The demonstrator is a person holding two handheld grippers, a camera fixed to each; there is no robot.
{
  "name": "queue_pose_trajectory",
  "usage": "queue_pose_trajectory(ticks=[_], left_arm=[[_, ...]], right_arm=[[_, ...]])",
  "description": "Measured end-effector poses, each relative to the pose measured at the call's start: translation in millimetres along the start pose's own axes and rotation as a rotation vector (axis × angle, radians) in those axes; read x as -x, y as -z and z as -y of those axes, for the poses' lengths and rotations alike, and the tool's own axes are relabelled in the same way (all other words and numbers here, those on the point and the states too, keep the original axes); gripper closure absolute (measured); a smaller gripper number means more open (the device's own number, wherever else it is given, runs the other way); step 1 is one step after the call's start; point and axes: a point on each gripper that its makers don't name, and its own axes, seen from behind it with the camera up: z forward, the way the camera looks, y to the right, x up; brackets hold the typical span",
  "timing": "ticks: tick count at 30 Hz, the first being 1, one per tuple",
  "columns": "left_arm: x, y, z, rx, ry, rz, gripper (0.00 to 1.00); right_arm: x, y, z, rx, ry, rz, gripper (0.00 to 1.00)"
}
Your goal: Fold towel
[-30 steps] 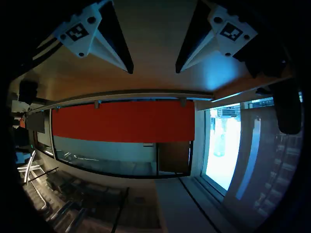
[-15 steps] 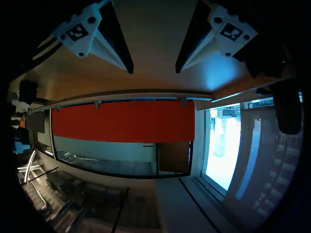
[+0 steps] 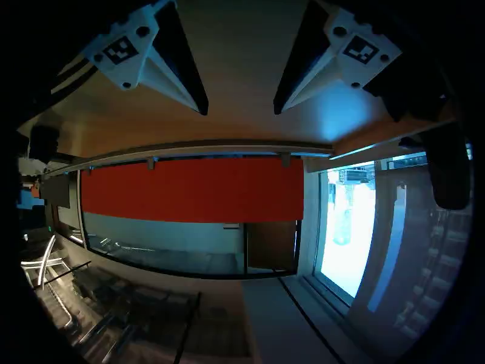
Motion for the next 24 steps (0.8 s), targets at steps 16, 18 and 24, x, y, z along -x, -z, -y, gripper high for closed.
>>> queue_pose_trajectory(ticks=[16, 18, 24], left_arm=[[0, -0.1, -0.7, 0.000, 0.000, 0.000, 0.20], [0, -0.1, -0.6, 0.000, 0.001, 0.000, 0.21], [0, -0.1, -1.0, 0.000, 0.000, 0.000, 0.21]], right_arm=[[70, 7.0, -16, 0.037, -0.042, 0.044, 0.00], [77, 7.3, -17, 0.035, -0.048, 0.049, 0.01], [87, 8.7, -15, 0.017, -0.047, 0.053, 0.01]])
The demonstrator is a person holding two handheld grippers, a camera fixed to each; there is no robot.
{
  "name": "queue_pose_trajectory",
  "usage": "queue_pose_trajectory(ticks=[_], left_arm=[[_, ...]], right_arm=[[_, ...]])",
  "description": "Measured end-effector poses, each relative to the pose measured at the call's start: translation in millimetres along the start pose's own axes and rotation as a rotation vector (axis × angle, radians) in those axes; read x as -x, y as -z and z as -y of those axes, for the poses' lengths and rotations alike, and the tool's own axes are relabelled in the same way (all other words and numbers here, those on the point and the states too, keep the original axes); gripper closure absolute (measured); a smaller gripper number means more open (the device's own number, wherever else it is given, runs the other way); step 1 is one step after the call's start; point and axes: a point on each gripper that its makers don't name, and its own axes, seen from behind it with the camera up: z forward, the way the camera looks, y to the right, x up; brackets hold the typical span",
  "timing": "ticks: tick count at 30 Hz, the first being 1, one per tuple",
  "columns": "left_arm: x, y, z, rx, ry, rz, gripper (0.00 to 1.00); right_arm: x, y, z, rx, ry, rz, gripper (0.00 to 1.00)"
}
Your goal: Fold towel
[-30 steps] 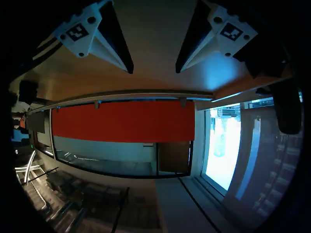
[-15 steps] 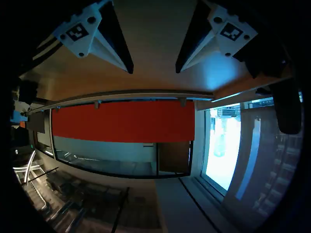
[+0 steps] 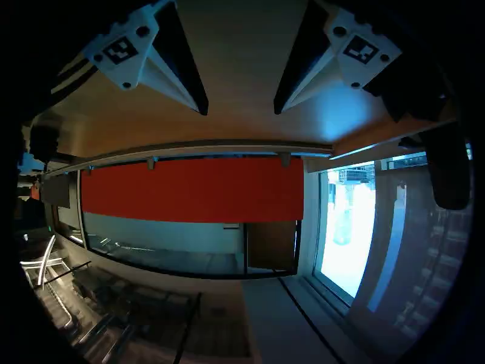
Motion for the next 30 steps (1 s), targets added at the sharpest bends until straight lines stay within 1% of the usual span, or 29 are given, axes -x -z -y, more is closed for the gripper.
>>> queue_pose_trajectory(ticks=[6, 16, 24, 30], left_arm=[[0, 0.0, 0.4, 0.000, 0.000, 0.000, 0.21], [0, 0.2, 0.4, 0.000, 0.000, 0.000, 0.21], [0, 0.4, 0.6, 0.000, 0.000, 0.000, 0.21], [0, 0.3, 0.5, 0.000, 0.000, 0.000, 0.21]], right_arm=[[10, 2.5, 0, -0.007, 0.009, 0.010, 0.01], [15, 3.0, 3, -0.007, 0.018, 0.022, 0.01], [17, 2.6, 6, -0.006, 0.037, 0.028, 0.01], [17, 2.7, 7, -0.007, 0.036, 0.029, 0.01]])
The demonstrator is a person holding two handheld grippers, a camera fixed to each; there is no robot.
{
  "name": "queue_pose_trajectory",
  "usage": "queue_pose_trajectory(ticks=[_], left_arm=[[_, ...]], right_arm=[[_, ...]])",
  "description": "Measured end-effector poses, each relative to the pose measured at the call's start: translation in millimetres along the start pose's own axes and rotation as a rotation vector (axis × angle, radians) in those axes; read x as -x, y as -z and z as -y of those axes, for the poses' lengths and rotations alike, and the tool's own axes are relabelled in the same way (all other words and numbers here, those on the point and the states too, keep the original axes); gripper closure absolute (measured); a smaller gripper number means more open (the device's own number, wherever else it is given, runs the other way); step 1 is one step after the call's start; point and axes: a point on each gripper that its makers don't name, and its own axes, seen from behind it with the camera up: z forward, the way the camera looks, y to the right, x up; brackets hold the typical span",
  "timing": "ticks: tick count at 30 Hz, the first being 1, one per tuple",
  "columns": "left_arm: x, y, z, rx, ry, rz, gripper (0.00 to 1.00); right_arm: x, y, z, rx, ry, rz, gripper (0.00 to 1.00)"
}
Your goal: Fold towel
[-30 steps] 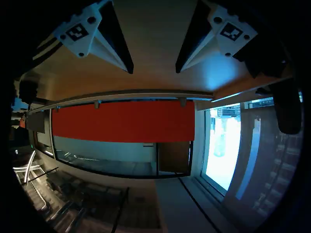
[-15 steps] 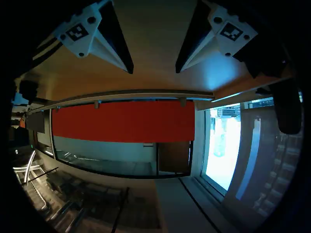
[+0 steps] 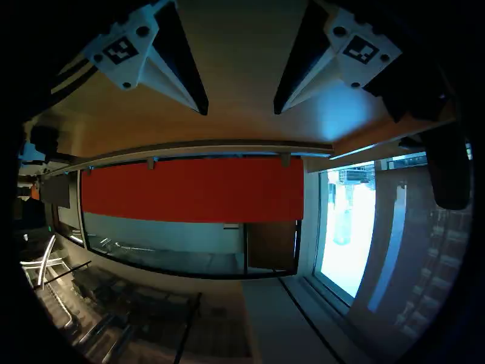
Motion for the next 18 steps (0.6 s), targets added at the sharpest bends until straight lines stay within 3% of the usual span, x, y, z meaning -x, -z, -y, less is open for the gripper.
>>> queue_pose_trajectory(ticks=[18], left_arm=[[0.0, 0.4, 0.2, 0.000, 0.000, 0.000, 0.21]], right_arm=[[-0.1, -0.6, 1.5, -0.008, -0.001, 0.002, 0.00]])
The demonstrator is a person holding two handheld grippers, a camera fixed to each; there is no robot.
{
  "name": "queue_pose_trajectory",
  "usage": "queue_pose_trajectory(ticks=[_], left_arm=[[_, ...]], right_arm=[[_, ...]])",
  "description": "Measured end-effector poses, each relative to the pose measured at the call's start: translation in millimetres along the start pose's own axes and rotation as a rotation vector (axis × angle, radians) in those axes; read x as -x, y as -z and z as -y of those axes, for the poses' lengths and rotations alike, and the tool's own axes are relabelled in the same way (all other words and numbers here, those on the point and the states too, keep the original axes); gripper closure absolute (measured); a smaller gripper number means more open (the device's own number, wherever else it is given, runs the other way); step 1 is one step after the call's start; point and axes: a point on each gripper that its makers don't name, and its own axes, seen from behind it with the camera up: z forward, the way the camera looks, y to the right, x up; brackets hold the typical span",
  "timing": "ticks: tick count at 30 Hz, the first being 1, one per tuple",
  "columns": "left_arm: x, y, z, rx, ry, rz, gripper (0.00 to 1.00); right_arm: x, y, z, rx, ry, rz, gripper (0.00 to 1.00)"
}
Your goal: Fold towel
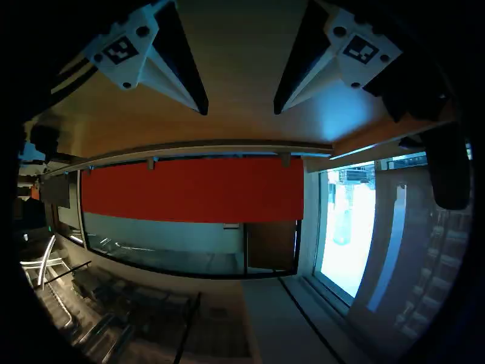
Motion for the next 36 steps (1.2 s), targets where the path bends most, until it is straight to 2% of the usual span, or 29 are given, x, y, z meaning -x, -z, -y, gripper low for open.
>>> queue_pose_trajectory(ticks=[36], left_arm=[[-6.5, 1.4, 0.7, 0.001, -0.001, 0.002, 0.21]], right_arm=[[-0.1, 0.6, 0.6, 0.000, -0.001, 0.000, 0.01]])
